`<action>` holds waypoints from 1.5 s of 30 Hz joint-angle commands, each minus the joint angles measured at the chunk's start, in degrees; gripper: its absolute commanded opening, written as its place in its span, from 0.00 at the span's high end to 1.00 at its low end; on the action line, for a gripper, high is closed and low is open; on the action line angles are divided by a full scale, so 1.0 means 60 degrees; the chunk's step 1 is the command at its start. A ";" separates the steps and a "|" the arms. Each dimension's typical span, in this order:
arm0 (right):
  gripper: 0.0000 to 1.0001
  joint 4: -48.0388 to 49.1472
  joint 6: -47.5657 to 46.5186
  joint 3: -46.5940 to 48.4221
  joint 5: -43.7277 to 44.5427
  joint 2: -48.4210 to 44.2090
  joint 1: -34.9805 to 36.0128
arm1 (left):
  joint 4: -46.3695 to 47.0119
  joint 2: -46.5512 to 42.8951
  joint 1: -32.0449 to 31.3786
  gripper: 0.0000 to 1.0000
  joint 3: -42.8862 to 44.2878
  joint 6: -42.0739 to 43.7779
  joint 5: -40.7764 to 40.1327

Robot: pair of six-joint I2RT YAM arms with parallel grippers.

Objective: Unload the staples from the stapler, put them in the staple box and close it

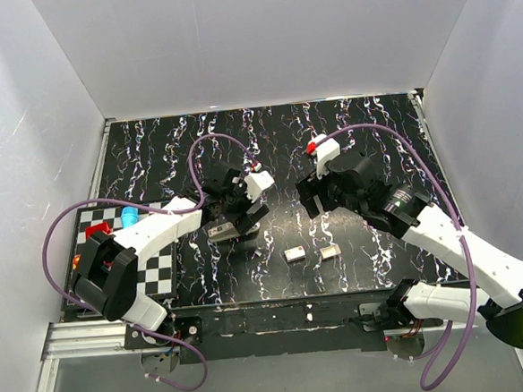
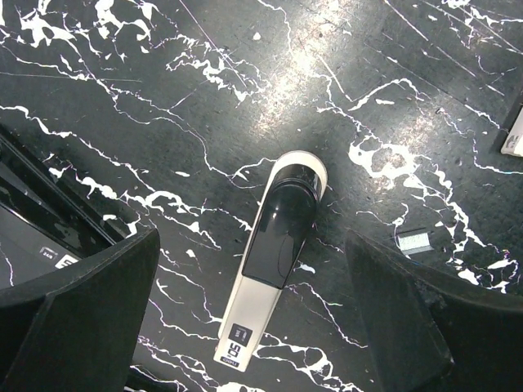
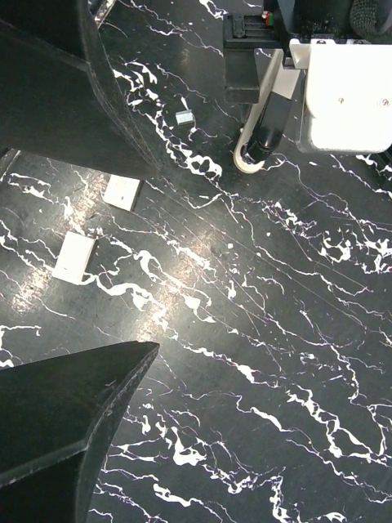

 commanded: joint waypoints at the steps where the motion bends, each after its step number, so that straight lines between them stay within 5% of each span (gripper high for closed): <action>1: 0.12 0.0158 0.0141 -0.0038 -0.0241 0.0113 0.0105 | 0.0197 -0.0010 -0.0046 0.05 -0.0068 0.0282 0.0220; 29: 0.13 0.0245 0.0053 -0.0287 -0.0241 0.0290 0.0193 | -0.0170 0.1059 -0.0090 0.35 0.0210 0.0267 0.0557; 40: 0.14 0.0304 0.0112 -0.0287 -0.0388 0.0392 0.0252 | -0.0052 0.1132 -0.0104 0.64 0.0312 0.0121 0.0382; 45: 0.14 0.0202 0.0112 -0.0229 -0.0373 0.0363 0.0281 | -0.0053 0.1294 -0.0090 0.92 0.0532 -0.0084 0.0337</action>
